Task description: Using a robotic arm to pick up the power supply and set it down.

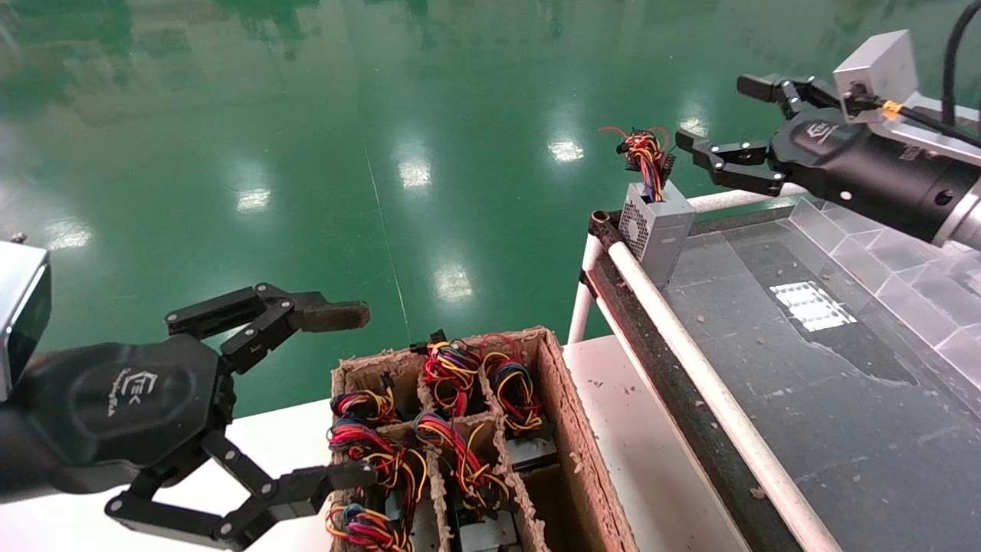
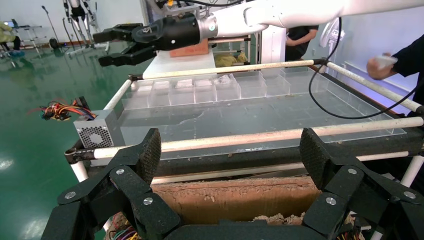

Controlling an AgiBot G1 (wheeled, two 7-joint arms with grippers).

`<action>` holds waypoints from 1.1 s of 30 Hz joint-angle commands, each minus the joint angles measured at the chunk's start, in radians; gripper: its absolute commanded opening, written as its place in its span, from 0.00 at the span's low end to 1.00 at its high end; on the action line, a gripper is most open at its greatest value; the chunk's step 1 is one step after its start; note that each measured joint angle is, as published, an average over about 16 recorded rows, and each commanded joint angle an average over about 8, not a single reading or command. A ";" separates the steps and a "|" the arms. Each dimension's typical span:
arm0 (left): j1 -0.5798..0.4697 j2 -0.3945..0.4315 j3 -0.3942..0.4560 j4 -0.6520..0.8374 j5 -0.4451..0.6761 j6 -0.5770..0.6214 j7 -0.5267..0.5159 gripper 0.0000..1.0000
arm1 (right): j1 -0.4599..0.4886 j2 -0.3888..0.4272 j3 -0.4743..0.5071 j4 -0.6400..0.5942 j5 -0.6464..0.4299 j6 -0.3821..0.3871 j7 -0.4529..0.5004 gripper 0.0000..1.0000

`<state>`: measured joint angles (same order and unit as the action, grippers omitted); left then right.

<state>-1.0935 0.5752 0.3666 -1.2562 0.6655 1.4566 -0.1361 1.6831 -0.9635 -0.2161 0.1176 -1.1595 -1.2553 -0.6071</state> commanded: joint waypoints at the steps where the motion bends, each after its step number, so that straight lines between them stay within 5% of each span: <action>1: 0.000 0.000 0.000 0.000 0.000 0.000 0.000 1.00 | -0.024 0.014 -0.003 0.046 0.017 -0.010 0.032 1.00; 33: 0.000 0.000 0.000 0.000 0.000 0.000 0.000 1.00 | -0.410 0.237 -0.043 0.786 0.289 -0.162 0.536 1.00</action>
<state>-1.0935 0.5752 0.3668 -1.2562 0.6654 1.4565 -0.1359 1.2726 -0.7259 -0.2589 0.9044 -0.8702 -1.4174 -0.0711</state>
